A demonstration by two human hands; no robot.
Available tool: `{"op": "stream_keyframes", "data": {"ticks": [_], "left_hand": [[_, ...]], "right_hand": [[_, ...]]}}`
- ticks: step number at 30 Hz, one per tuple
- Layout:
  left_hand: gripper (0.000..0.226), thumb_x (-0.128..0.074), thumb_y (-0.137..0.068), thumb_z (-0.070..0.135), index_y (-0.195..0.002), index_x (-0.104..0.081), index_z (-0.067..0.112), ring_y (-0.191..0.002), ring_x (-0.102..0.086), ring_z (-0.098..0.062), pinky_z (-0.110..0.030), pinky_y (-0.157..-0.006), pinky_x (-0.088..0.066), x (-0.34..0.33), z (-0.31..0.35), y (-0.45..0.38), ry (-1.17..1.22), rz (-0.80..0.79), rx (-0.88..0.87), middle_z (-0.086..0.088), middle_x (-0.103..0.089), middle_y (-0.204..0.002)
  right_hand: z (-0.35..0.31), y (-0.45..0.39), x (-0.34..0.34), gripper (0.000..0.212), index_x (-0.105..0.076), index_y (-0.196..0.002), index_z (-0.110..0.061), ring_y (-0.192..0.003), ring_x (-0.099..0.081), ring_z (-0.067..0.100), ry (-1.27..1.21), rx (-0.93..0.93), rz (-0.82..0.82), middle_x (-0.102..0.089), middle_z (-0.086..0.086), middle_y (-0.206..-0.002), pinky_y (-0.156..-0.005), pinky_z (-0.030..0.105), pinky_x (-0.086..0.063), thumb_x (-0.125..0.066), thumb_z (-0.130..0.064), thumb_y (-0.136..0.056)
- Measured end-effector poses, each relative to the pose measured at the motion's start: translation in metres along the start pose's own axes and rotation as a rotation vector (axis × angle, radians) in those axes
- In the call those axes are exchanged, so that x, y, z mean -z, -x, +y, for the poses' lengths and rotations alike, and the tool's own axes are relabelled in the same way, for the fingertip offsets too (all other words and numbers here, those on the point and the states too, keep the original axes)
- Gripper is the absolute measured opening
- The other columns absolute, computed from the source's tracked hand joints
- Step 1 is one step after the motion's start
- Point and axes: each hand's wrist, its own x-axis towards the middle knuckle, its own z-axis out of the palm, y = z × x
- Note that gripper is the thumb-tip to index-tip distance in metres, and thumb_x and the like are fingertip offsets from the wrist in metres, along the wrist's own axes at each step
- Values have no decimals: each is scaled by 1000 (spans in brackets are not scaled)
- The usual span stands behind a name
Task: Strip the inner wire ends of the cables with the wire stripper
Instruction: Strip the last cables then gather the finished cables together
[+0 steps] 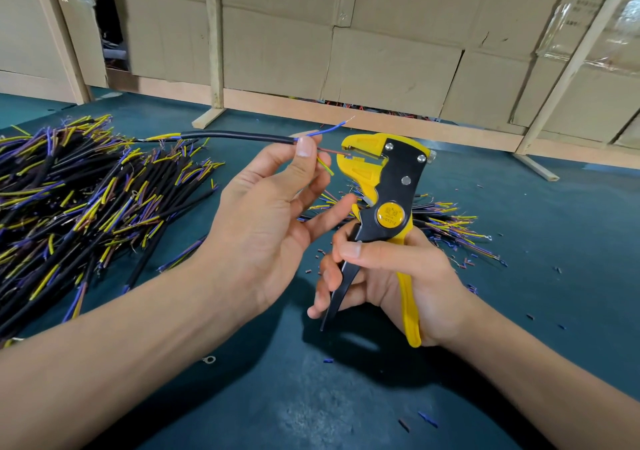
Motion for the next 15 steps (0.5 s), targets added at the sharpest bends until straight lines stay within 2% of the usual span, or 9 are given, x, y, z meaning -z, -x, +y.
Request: {"op": "stream_keyframes", "data": {"ticks": [15], "left_hand": [[10, -64, -95, 23, -90, -68, 16, -83, -57, -12, -39, -72, -60, -2, -1, 3, -7, 27, -13, 2, -66, -81]], "right_hand": [[-2, 0, -2, 8, -59, -81, -7, -61, -65, 40, -1, -48, 34, -58, 18, -68, -75, 78, -48, -60, -8, -89]]}}
